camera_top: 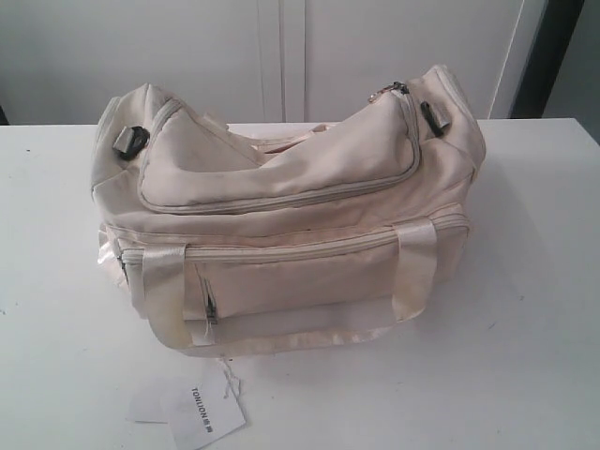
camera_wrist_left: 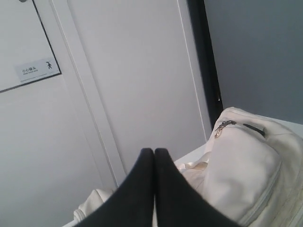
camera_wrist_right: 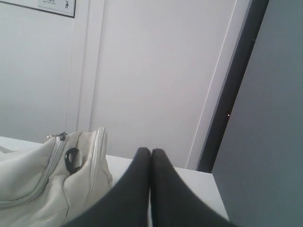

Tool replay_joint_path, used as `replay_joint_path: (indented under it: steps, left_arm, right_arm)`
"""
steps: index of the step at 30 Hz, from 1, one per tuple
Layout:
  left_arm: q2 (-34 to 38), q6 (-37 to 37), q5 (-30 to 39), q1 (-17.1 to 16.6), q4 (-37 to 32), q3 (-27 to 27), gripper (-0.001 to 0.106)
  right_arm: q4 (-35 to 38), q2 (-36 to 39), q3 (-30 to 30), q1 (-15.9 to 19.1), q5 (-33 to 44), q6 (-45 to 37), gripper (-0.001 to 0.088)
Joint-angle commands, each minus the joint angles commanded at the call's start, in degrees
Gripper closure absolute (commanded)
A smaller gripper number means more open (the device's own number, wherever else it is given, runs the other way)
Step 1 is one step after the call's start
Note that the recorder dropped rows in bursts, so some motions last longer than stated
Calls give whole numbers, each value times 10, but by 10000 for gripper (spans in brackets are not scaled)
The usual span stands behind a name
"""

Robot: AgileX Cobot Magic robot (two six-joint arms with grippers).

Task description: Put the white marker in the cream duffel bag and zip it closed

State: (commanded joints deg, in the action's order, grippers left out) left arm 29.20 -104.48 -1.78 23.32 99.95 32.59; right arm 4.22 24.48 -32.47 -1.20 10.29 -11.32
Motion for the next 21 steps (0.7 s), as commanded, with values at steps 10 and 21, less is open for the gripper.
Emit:
replay_joint_path:
  steps: [10, 21]
  left_arm:
    - [-60, 11, 2, 0, 0, -18, 1053]
    - [-75, 8, 0, 0, 0, -18, 1053]
  right_arm:
    - [0, -34, 16, 0, 9, -4, 868]
    - [-2, -34, 19, 0, 29, -5, 868]
